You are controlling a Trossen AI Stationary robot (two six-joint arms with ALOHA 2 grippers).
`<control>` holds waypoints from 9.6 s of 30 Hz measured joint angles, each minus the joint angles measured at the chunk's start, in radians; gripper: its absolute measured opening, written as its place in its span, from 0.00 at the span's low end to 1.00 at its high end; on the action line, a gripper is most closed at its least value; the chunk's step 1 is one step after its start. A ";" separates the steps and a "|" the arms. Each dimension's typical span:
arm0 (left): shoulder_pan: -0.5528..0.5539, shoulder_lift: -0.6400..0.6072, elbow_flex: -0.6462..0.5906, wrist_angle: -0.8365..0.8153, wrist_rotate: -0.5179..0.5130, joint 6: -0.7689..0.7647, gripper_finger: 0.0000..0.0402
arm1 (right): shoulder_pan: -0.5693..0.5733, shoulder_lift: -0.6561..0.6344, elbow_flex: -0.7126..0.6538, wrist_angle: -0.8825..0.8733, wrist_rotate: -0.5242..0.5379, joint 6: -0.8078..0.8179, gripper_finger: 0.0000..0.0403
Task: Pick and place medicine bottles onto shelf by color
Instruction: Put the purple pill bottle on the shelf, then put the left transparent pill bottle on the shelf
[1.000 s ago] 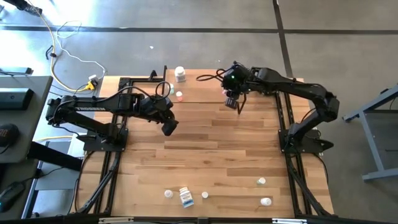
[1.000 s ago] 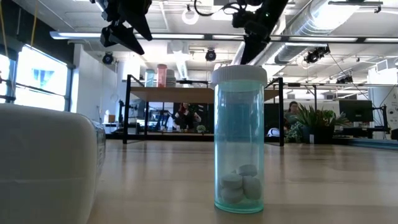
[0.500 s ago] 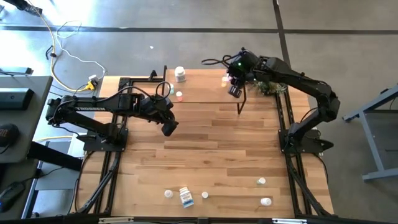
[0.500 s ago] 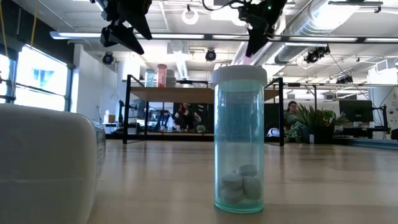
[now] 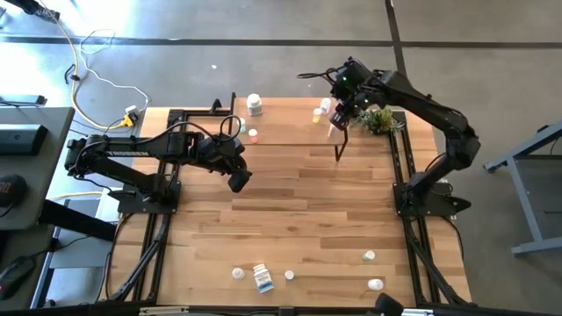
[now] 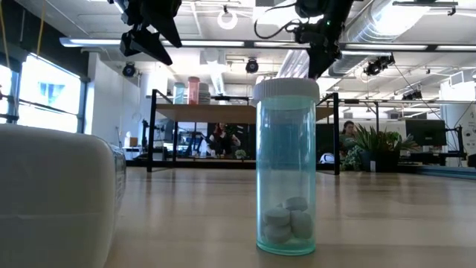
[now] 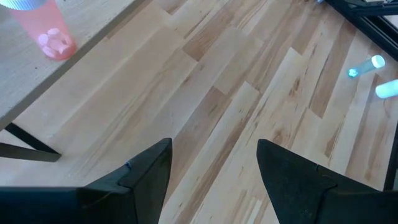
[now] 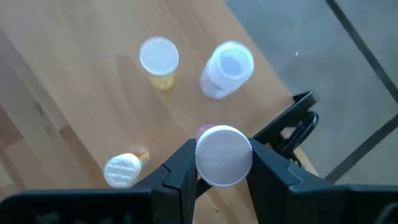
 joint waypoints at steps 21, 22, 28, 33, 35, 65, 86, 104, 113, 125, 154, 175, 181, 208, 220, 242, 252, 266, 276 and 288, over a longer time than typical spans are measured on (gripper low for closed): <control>0.000 0.000 0.000 -0.002 0.000 0.000 0.57 | -0.009 0.126 -0.001 -0.016 -0.006 0.098 0.26; 0.000 0.000 0.000 -0.001 0.000 0.000 0.57 | -0.010 0.128 0.000 -0.013 -0.006 0.098 0.26; 0.000 0.000 0.000 -0.002 0.000 0.000 0.57 | -0.009 0.133 0.001 -0.017 -0.002 0.100 0.26; 0.000 0.000 0.001 -0.001 0.000 0.000 0.57 | -0.009 0.133 0.001 -0.025 -0.003 0.105 0.26; 0.000 0.000 0.001 -0.001 0.000 0.000 0.57 | -0.009 0.133 0.001 -0.026 -0.003 0.101 0.27; 0.000 0.000 0.001 -0.001 0.000 0.001 0.57 | -0.011 0.107 0.000 0.002 0.011 0.124 0.43; -0.037 0.000 0.001 -0.017 0.000 0.000 0.57 | -0.004 0.106 0.240 -0.164 0.065 0.153 0.43; -0.169 -0.050 0.000 -0.098 0.028 0.052 0.57 | 0.173 0.065 0.246 -0.246 0.060 0.425 0.43; -0.241 -0.050 0.001 -0.081 0.033 0.052 0.57 | 0.354 0.032 0.246 -0.281 0.073 0.557 0.43; -0.354 -0.050 0.001 -0.043 0.033 0.078 0.57 | 0.641 0.033 0.071 -0.296 0.212 0.811 0.43; -0.630 -0.038 0.000 0.073 0.015 -0.281 0.57 | 1.074 0.034 -0.132 0.357 0.241 1.265 0.43; -0.803 0.024 0.001 0.078 -0.214 -0.649 0.57 | 1.012 0.034 -0.130 0.525 0.126 0.926 0.43; -0.902 0.113 0.001 0.079 -0.344 -0.453 0.57 | 1.010 0.034 -0.130 0.523 0.129 0.904 0.43; -0.951 0.433 0.001 0.181 -0.396 -0.332 0.57 | 0.986 0.034 -0.130 0.480 0.129 0.907 0.43; -0.950 0.534 0.000 0.279 -0.342 -0.336 0.57 | 0.986 0.034 -0.130 0.466 0.129 0.908 0.43; -0.948 0.585 0.000 0.310 -0.318 -0.314 0.43 | 0.986 0.034 -0.130 0.461 0.125 0.908 0.43; -0.927 0.578 0.002 0.307 -0.276 -0.315 0.30 | 0.987 0.034 -0.130 0.459 0.074 0.920 0.43; -0.763 0.388 0.001 0.152 -0.253 -0.175 0.32 | 0.988 -0.011 -0.129 0.466 0.113 0.941 0.43; -0.558 0.196 0.001 0.146 -0.258 0.032 0.33 | 0.986 -0.063 -0.129 0.470 0.211 0.941 0.43; -0.285 0.049 0.051 0.125 -0.255 0.346 0.33 | 0.966 -0.067 -0.129 0.469 0.322 0.987 0.43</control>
